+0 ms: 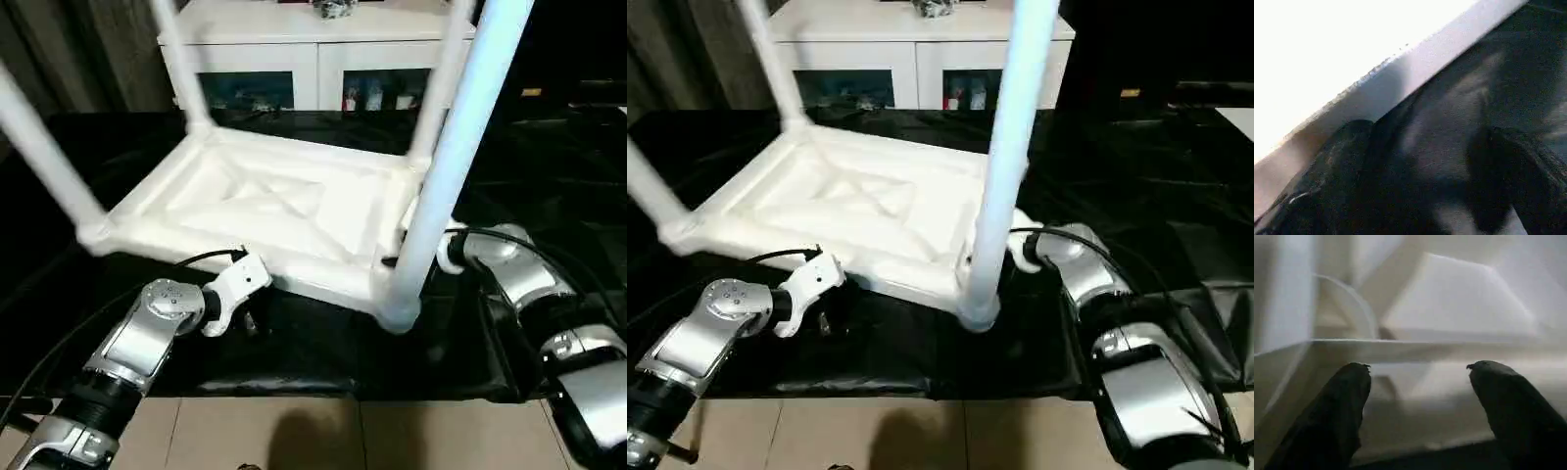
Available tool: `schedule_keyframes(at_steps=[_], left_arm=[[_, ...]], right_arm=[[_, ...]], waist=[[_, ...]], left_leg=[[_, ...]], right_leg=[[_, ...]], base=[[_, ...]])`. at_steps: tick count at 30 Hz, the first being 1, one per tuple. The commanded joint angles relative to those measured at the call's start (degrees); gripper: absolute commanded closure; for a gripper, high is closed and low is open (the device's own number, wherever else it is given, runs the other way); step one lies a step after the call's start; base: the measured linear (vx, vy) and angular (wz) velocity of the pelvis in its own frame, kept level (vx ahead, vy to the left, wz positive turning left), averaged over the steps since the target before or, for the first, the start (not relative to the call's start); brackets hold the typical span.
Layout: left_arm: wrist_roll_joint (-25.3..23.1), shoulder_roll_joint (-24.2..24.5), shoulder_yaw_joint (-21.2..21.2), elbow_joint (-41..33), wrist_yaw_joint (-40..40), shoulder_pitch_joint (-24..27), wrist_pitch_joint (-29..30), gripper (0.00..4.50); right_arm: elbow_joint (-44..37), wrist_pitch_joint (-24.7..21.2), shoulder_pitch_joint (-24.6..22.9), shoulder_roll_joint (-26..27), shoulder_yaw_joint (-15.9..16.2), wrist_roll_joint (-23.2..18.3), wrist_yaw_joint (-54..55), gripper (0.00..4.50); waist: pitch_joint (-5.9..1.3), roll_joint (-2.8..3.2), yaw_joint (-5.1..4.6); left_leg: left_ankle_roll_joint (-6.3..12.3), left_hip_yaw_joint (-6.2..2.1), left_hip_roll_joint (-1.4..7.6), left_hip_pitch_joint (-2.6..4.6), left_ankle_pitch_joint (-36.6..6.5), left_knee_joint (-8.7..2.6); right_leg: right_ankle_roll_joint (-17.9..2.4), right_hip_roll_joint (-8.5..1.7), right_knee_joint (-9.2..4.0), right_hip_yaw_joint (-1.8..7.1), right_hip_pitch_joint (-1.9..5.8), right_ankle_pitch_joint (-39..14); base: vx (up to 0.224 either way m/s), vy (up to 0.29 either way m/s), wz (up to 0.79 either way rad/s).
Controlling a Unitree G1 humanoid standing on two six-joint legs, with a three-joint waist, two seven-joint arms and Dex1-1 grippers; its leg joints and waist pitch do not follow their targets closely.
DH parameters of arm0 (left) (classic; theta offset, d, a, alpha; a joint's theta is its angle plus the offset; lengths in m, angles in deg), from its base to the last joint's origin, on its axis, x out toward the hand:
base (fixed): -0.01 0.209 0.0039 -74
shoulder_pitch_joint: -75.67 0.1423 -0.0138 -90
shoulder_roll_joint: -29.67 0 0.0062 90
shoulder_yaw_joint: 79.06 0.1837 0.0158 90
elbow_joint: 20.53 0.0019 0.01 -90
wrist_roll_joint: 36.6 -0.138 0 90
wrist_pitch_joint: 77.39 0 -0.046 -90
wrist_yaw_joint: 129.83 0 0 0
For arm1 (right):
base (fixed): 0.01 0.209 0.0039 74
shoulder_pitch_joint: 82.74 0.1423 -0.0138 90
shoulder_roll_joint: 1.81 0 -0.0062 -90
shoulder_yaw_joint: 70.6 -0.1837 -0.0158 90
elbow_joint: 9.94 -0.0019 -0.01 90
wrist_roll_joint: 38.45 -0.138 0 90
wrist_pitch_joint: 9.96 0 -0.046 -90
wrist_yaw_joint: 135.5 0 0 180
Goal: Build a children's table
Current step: Rotate table base
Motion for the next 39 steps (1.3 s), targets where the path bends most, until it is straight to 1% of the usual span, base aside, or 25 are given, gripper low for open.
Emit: schedule_keyframes(at_steps=[1,4,7,8,10,11,12,13,14,15,16,18,19,20,21,22,23,27,29,32,33,34,35,38,39], left_arm=[[-1.56,0.75,-2.04,1.25,2.68,-1.99,0.16,0.03],[-1.45,0.65,-2.36,1.96,4.03,-2.25,-0.19,0.03],[-1.45,0.53,-2.56,2.20,4.65,-2.36,-0.38,0.03],[-1.50,0.33,-2.79,2.61,5.41,-2.60,-0.69,0.03],[-1.52,0.14,-2.98,3.06,5.96,-2.88,-0.93,0.03],[-1.65,-0.13,-3.17,3.94,6.78,-3.41,-1.47,0.03],[-1.65,-0.13,-3.17,3.94,6.78,-3.41,-1.47,0.03],[-1.77,-0.77,-3.51,6.05,8.08,-4.73,-2.60,0.03],[-1.85,-1.17,-3.69,7.49,8.79,-5.71,-3.41,0.03],[-1.96,-1.44,-3.83,8.37,9.18,-6.30,-3.89,0.03],[-1.97,-1.47,-3.85,8.46,9.22,-6.36,-3.94,0.03],[-2.18,-2.36,-4.30,11.53,10.73,-8.49,-5.39,0.03],[-2.22,-2.49,-4.29,12.04,10.91,-8.89,-5.67,0.03],[-2.34,-2.96,-4.21,14.01,11.61,-10.45,-6.81,0.03],[-2.39,-3.29,-4.19,15.32,12.01,-11.58,-7.31,0.03],[-2.39,-3.29,-4.19,15.32,12.01,-11.58,-7.31,0.03],[-2.47,-3.56,-4.10,16.50,12.18,-12.55,-7.92,0.03],[-2.57,-4.19,-4.05,19.08,12.38,-14.06,-9.64,0.03],[-2.72,-4.64,-3.98,20.31,12.46,-14.80,-10.61,0.03],[-2.71,-5.60,-3.75,23.56,12.42,-16.16,-14.55,0.03],[-2.66,-5.91,-3.56,24.51,11.97,-16.51,-16.34,0.03],[-2.55,-6.39,-3.68,25.50,11.61,-16.91,-17.58,0.03],[-2.42,-6.79,-3.71,26.42,11.09,-17.32,-18.98,0.03],[-3.09,-7.05,-3.60,28.84,11.78,-18.47,-20.84,0.03],[-3.25,-6.74,-3.81,29.22,12.23,-18.70,-21.22,0.03]], right_arm=[[0.60,-1.74,-3.04,0.03,2.22,0.28,-3.86,0.82],[-2.38,-2.83,-4.06,0.55,1.70,-1.50,-6.45,0.82],[-3.76,-3.36,-4.52,0.94,1.53,-2.27,-7.25,0.82],[-4.88,-4.01,-4.87,1.55,1.17,-3.10,-7.62,0.82],[-5.55,-4.55,-5.05,2.07,0.96,-3.70,-7.85,0.82],[-6.64,-5.29,-5.45,2.65,0.92,-4.27,-8.28,0.82],[-6.64,-5.29,-5.45,2.65,0.92,-4.27,-8.28,0.82],[-8.83,-6.45,-6.42,3.78,1.33,-5.14,-9.19,0.82],[-9.64,-6.84,-6.91,4.44,1.74,-5.23,-9.24,0.82],[-10.16,-7.11,-7.22,4.80,1.91,-5.20,-9.30,0.82],[-10.22,-7.14,-7.25,4.84,1.93,-5.20,-9.30,0.82],[-12.32,-8.55,-8.39,6.04,2.52,-5.47,-9.37,0.82],[-12.73,-8.90,-8.60,6.31,2.61,-5.60,-9.30,0.82],[-14.65,-10.51,-9.52,7.33,2.92,-6.10,-9.06,0.82],[-15.89,-11.51,-10.13,8.15,3.15,-6.18,-8.53,0.82],[-15.89,-11.51,-10.13,8.15,3.15,-6.18,-8.53,0.82],[-17.11,-13.07,-10.68,9.00,3.25,-6.22,-7.56,0.82],[-19.27,-14.81,-11.74,10.15,3.39,-5.90,-6.02,0.82],[-19.07,-14.96,-11.87,11.04,3.16,-5.27,-3.90,0.82],[-18.55,-17.00,-11.66,12.59,2.25,-4.54,0.13,0.82],[-18.52,-17.92,-11.63,13.20,1.92,-4.49,1.27,0.82],[-18.87,-18.56,-11.77,13.82,1.86,-4.44,1.99,0.82],[-19.12,-19.10,-11.87,14.51,1.80,-4.42,2.82,0.82],[-19.04,-19.36,-11.71,16.19,1.43,-3.89,6.29,0.82],[-18.17,-18.68,-11.09,17.00,0.68,-3.76,8.65,0.82]], waist=[[-3.85,-0.32,-0.34],[-3.88,-0.59,-0.09],[-3.92,-0.54,0.08],[-3.92,-0.87,0.16],[-3.89,-0.78,0.21],[-3.83,-0.93,0.17],[-3.82,-0.88,0.23],[-3.77,-1.19,0.09],[-3.68,-0.94,0.30],[-3.68,-0.94,0.30],[-3.75,-1.14,0.35],[-3.82,-1.00,0.36],[-3.84,-1.00,0.44],[-3.74,-1.06,0.45],[-3.82,-0.86,0.54],[-3.82,-0.86,0.54],[-3.94,-1.00,0.44],[-3.93,-1.04,0.51],[-3.85,-1.18,0.42],[-3.69,-1.14,0.36],[-3.58,-1.45,0.30],[-3.57,-1.68,0.28],[-3.56,-1.47,0.33],[-3.54,-1.35,0.30],[-3.53,-1.18,0.19]], left_leg=[[1.20,-1.82,2.84,2.18,-17.98,-4.84],[1.25,-1.85,2.86,2.24,-17.90,-4.86],[1.20,-1.84,2.91,2.27,-17.21,-4.86],[1.50,-1.80,2.86,2.16,-16.81,-4.82],[1.35,-1.85,2.92,2.18,-16.79,-4.90],[1.35,-1.85,2.85,2.11,-17.08,-4.97],[1.12,-1.83,2.86,2.23,-17.50,-4.97],[0.88,-1.86,2.81,2.13,-18.17,-5.05],[0.21,-1.92,2.86,2.37,-19.02,-5.17],[0.21,-1.92,2.86,2.37,-19.02,-5.17],[-0.07,-1.90,2.88,2.42,-19.34,-5.22],[-1.15,-2.07,2.89,2.51,-19.87,-5.38],[-1.30,-2.03,2.91,2.57,-19.87,-5.38],[-1.24,-2.04,2.82,2.48,-19.83,-5.42],[-1.46,-2.12,2.86,2.48,-19.50,-5.51],[-1.46,-2.12,2.86,2.48,-19.50,-5.51],[-1.65,-2.18,2.83,2.36,-18.78,-5.51],[-1.53,-2.06,2.80,2.39,-17.93,-5.47],[-1.66,-2.07,2.80,2.31,-18.59,-5.54],[-2.49,-2.16,2.82,2.42,-20.98,-5.71],[-3.14,-2.35,2.81,2.42,-22.47,-5.82],[-3.33,-2.31,2.87,2.47,-22.97,-5.90],[-3.97,-2.44,2.97,2.65,-23.58,-6.04],[-5.23,-2.41,2.91,2.90,-24.87,-6.19],[-6.12,-2.58,2.89,2.76,-25.64,-6.39]], right_leg=[[-14.89,-0.53,-2.98,0.83,1.46,-8.09],[-14.53,-0.54,-2.99,0.89,1.43,-8.68],[-14.60,-0.59,-2.99,0.91,1.32,-8.16],[-14.60,-0.59,-2.95,0.94,1.41,-7.99],[-14.33,-0.65,-2.96,0.97,1.30,-8.74],[-14.18,-0.55,-3.05,0.94,1.31,-9.17],[-14.06,-0.59,-3.09,0.95,1.20,-9.78],[-13.70,-0.54,-3.20,0.97,1.21,-10.79],[-12.94,-0.55,-3.36,1.07,0.93,-11.96],[-12.94,-0.55,-3.36,1.07,0.93,-11.96],[-12.83,-0.60,-3.36,1.08,0.90,-12.14],[-12.36,-0.65,-3.30,1.11,0.86,-11.57],[-12.33,-0.64,-3.29,1.12,0.81,-11.12],[-12.22,-0.53,-3.36,1.13,0.84,-10.60],[-12.15,-0.61,-3.21,1.15,0.93,-9.70],[-12.15,-0.61,-3.21,1.15,0.93,-9.70],[-12.34,-0.58,-2.95,1.07,1.05,-7.78],[-12.69,-0.74,-3.03,1.12,1.09,-6.64],[-12.68,-0.81,-3.12,1.12,1.05,-7.71],[-11.96,-0.92,-3.40,1.22,0.86,-11.27],[-11.12,-1.01,-3.68,1.28,0.74,-13.88],[-10.81,-1.01,-3.77,1.30,0.67,-14.60],[-10.38,-1.05,-3.85,1.32,0.44,-15.28],[-9.91,-0.85,-3.85,1.35,0.07,-14.86],[-9.71,-0.91,-3.74,1.33,0.15,-14.46]], base=[[0.000,0.000,0.00],[0.000,0.000,0.00],[0.000,0.000,0.00],[0.000,0.000,0.00],[0.000,0.000,0.00],[0.000,0.000,0.00],[0.000,0.000,0.00],[0.000,0.000,0.00],[0.000,0.000,0.00],[0.000,0.000,0.00],[0.000,0.000,0.00],[0.000,0.000,0.00],[0.000,0.000,0.00],[0.000,0.000,0.00],[0.000,0.000,0.00],[0.000,0.000,0.00],[0.000,0.000,0.00],[0.000,0.000,0.00],[0.000,0.000,0.00],[0.000,0.000,0.00],[0.000,0.000,0.00],[0.000,0.000,0.00],[0.000,0.000,0.00],[0.000,0.000,0.00],[0.000,0.000,0.00]])
